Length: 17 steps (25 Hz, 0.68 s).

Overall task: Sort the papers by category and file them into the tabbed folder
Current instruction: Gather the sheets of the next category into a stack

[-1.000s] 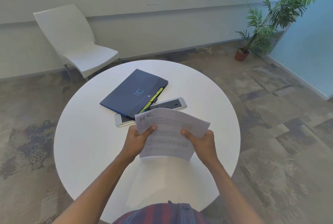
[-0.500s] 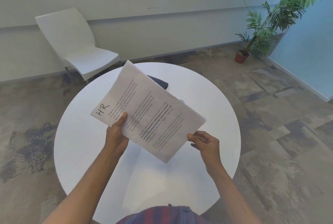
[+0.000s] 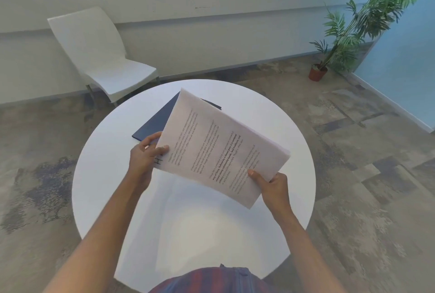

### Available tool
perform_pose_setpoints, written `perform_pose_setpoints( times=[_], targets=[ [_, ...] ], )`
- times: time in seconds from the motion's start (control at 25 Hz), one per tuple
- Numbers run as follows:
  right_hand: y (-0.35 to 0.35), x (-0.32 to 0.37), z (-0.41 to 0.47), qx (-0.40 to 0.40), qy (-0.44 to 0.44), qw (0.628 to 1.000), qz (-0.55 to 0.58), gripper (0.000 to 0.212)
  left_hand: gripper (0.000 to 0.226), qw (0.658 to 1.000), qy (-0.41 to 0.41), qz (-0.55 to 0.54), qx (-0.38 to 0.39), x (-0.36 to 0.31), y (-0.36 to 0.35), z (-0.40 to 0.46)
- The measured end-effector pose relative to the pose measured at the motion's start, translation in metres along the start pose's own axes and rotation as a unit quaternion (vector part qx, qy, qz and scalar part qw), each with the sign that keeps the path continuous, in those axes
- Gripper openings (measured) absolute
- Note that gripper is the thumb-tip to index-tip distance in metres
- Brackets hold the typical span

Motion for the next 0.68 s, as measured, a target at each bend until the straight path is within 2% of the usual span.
perform_pose_setpoints(
  times=[0.08,0.16,0.28,0.4,0.52,0.68],
  targets=[
    [0.002,-0.001,0.002,-0.007,0.01,0.999,-0.033,0.014,0.04,0.993,-0.005,0.108,0.042,0.001,0.0,0.001],
    [0.001,-0.005,0.002,-0.017,0.013,0.999,-0.047,0.01,0.037,0.987,0.012,0.149,0.062,0.011,-0.003,-0.001],
    [-0.007,-0.016,-0.002,-0.03,0.008,0.998,-0.055,0.004,0.036,0.992,0.039,0.106,0.063,0.035,0.002,-0.005],
    [-0.015,-0.036,-0.01,-0.024,-0.027,0.998,-0.051,0.016,0.034,0.994,0.076,0.066,0.039,0.069,0.012,-0.013],
    [-0.014,-0.046,-0.012,-0.017,-0.056,0.996,-0.07,0.023,0.021,0.993,0.098,0.072,0.009,0.088,0.019,-0.019],
    [-0.009,-0.044,-0.009,-0.024,-0.054,0.996,-0.061,0.02,0.02,0.993,0.084,0.08,-0.008,0.089,0.022,-0.02]
  ],
)
Point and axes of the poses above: each hand's wrist, its own z-axis towards the middle knuckle, its own y-axis out of the back of the hand, x = y × z, the point moved 4 cm from there along z, towards the middle knuckle, and after that the axes turned 7 degrees about -z, right-handed, at the moved point
